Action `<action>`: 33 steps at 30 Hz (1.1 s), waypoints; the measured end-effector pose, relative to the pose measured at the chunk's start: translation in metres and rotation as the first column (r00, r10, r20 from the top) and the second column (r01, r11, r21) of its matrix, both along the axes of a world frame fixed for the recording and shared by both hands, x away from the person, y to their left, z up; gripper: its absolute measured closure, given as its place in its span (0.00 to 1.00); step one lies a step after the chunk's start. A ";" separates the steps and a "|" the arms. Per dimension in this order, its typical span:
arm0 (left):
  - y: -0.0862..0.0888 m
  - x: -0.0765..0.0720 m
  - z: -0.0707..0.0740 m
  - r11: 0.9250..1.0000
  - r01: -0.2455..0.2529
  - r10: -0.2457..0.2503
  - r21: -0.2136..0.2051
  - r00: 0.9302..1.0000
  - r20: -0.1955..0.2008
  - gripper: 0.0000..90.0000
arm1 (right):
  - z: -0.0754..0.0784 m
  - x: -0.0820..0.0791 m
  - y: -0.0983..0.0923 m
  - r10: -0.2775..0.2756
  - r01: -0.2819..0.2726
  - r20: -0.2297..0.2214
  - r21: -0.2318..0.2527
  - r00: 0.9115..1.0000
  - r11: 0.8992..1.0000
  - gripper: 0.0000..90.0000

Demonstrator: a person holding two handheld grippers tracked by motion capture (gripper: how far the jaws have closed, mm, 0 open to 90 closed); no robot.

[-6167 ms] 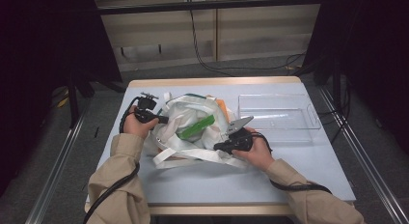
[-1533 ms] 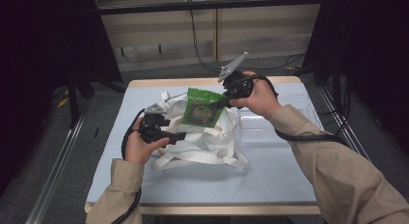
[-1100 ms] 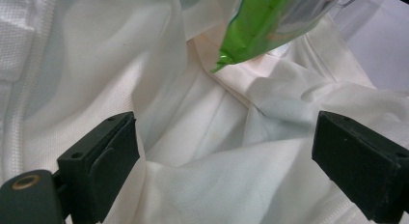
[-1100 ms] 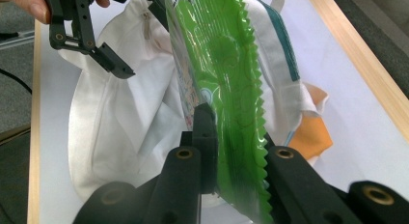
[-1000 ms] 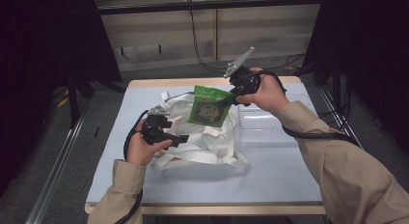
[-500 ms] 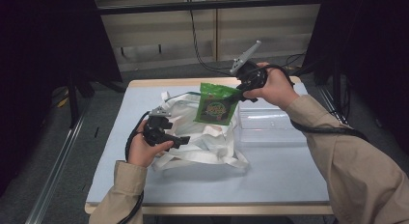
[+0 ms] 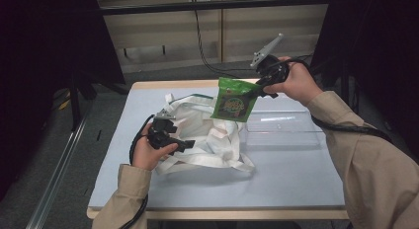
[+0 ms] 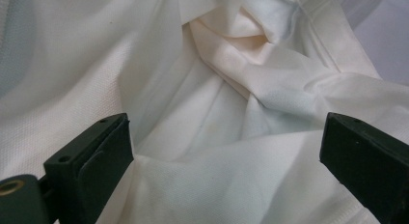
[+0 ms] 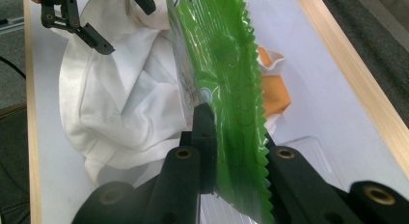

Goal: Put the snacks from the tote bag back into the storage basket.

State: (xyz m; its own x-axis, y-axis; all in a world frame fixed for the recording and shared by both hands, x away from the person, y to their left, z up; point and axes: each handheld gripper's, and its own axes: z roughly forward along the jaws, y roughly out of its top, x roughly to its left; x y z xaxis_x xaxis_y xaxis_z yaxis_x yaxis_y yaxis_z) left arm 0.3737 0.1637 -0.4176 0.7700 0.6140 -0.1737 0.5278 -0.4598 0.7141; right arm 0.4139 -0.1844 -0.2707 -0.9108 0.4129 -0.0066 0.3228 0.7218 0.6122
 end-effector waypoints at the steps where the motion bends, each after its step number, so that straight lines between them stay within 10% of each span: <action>1: 0.000 0.000 0.000 1.000 -0.001 0.000 -0.003 1.000 -0.003 0.05 | 0.000 0.000 -0.001 -0.003 0.003 -0.002 -0.006 1.000 1.000 0.90; 33: -0.003 0.001 0.001 1.000 0.006 -0.006 -0.012 1.000 -0.004 0.04 | 0.007 -0.001 -0.037 -0.041 0.041 0.004 -0.046 0.999 0.998 0.90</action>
